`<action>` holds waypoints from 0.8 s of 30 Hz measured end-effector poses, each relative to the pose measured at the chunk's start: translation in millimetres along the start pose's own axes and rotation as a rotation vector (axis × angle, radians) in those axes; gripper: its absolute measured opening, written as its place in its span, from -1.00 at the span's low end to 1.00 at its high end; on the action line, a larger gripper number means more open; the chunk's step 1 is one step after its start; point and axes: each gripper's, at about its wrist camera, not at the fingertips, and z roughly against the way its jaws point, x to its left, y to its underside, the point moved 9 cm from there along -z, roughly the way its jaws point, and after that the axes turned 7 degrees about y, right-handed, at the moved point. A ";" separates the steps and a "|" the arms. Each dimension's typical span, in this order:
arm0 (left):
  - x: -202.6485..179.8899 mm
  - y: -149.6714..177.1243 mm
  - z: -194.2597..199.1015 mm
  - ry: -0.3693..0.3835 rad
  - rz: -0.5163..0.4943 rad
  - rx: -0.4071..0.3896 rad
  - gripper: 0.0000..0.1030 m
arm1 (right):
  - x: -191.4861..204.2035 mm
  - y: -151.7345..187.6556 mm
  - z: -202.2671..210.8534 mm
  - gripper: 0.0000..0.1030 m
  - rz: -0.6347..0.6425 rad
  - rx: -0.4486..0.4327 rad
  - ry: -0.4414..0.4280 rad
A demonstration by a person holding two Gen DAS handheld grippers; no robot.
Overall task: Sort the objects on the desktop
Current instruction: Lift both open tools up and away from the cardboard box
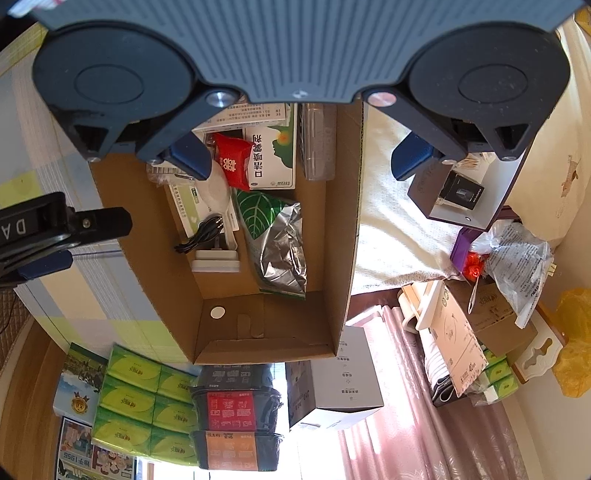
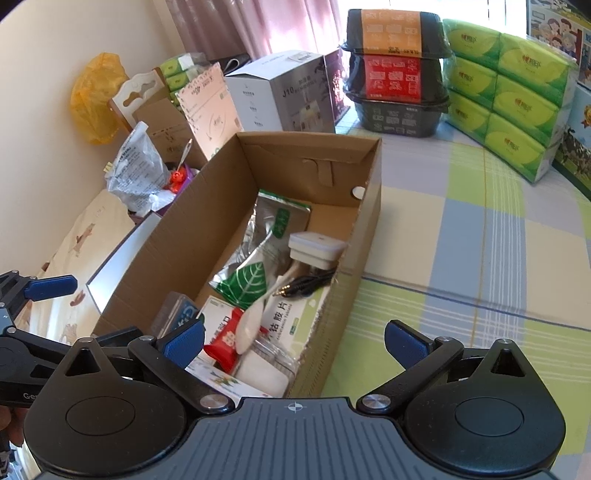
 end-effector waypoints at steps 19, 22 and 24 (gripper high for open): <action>7.7 18.6 19.1 -0.032 0.051 0.021 0.98 | 7.6 23.6 20.1 0.96 0.006 0.017 -0.010; 8.5 21.8 25.8 -0.045 0.055 0.016 0.98 | 9.5 29.5 25.8 0.96 0.011 0.015 -0.010; 8.8 23.4 30.8 -0.046 0.064 0.010 0.98 | 10.2 33.1 29.6 0.96 0.014 0.015 -0.008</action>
